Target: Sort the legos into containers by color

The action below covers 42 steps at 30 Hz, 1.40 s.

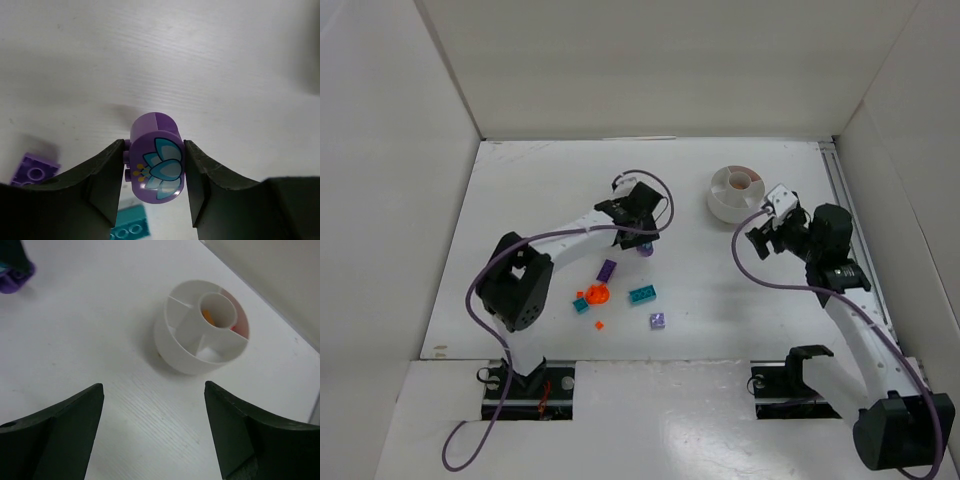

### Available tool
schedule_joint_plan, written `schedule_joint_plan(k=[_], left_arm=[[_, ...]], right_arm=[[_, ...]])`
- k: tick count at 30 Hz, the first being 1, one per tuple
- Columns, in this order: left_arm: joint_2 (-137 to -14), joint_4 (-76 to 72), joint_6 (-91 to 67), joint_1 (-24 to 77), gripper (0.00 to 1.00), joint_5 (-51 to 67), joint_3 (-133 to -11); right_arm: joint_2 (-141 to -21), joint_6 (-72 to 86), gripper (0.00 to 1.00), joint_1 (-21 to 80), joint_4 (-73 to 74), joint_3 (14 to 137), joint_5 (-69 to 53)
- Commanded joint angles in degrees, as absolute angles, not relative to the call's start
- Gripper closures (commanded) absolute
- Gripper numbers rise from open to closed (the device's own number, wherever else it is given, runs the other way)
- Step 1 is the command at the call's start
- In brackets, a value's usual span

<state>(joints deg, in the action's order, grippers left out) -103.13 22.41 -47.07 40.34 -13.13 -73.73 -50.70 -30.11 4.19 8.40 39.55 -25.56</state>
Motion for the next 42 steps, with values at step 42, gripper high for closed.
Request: schedule_joint_plan(k=[42], left_arm=[[-55.2,-38.21,-52.12,57.83,0.67,-26.19,-38.15]], right_arm=[[-63.45,4.48,0.13,37.44,-36.12,45.17,-26.53]])
